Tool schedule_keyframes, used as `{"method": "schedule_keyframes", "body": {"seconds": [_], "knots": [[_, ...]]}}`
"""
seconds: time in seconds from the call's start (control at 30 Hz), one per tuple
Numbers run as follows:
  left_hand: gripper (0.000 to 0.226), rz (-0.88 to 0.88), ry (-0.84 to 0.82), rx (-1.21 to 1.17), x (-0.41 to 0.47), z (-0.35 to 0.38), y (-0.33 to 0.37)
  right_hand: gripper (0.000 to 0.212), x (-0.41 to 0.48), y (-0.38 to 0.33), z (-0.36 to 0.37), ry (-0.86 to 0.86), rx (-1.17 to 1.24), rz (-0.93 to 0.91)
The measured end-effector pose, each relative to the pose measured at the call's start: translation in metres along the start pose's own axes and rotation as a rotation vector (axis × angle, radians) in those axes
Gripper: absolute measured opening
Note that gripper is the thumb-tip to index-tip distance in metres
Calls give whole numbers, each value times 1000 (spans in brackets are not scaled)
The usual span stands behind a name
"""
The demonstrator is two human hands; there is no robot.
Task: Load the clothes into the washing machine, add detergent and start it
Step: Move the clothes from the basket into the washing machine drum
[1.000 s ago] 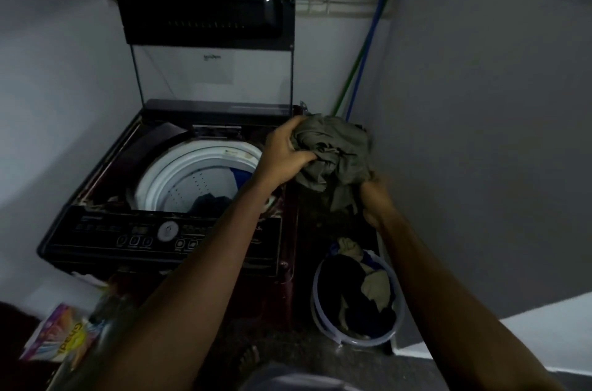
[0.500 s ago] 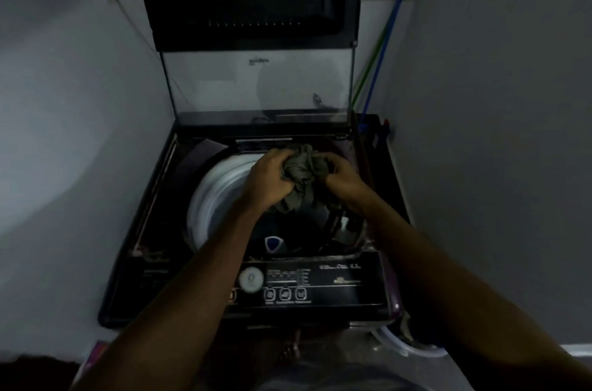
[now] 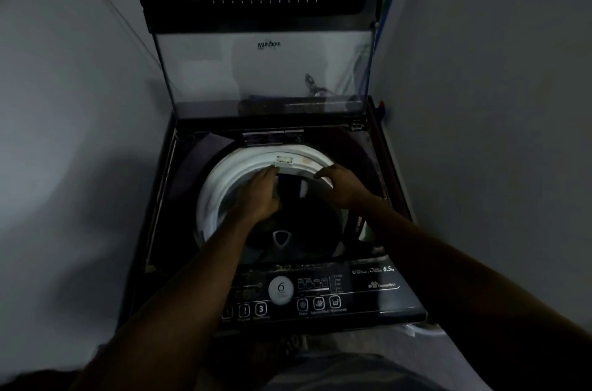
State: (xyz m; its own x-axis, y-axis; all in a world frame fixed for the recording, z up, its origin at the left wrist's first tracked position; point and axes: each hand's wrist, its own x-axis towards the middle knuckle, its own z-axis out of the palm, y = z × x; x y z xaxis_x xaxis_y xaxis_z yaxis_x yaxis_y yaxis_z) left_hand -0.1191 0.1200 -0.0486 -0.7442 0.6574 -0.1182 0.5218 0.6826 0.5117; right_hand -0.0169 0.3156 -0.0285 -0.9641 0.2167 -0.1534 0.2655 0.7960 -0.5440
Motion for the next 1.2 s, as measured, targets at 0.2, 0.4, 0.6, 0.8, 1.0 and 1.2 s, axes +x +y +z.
{"method": "schedule_keyframes", "body": {"seconds": [0.2, 0.4, 0.6, 0.8, 1.0, 1.2], "knots": [[62, 44, 4, -44, 3, 14, 13, 43, -7, 7, -5, 66, -30, 102], [56, 110, 97, -4, 3, 28, 55, 39, -28, 19, -21, 183, 12, 70], [54, 171, 187, 14, -12, 49, 113, 35, -67, 48, -48, 302, 39, -12], [50, 180, 275, 15, -34, 80, 180, 33, -115, 95, -67, 342, 104, -60], [57, 227, 271, 59, -63, 140, 272, 33, -183, 178, -83, 313, 72, -19], [59, 240, 126, 89, -82, 194, 327, 28, -241, 243, -80, 286, 120, 79]]}}
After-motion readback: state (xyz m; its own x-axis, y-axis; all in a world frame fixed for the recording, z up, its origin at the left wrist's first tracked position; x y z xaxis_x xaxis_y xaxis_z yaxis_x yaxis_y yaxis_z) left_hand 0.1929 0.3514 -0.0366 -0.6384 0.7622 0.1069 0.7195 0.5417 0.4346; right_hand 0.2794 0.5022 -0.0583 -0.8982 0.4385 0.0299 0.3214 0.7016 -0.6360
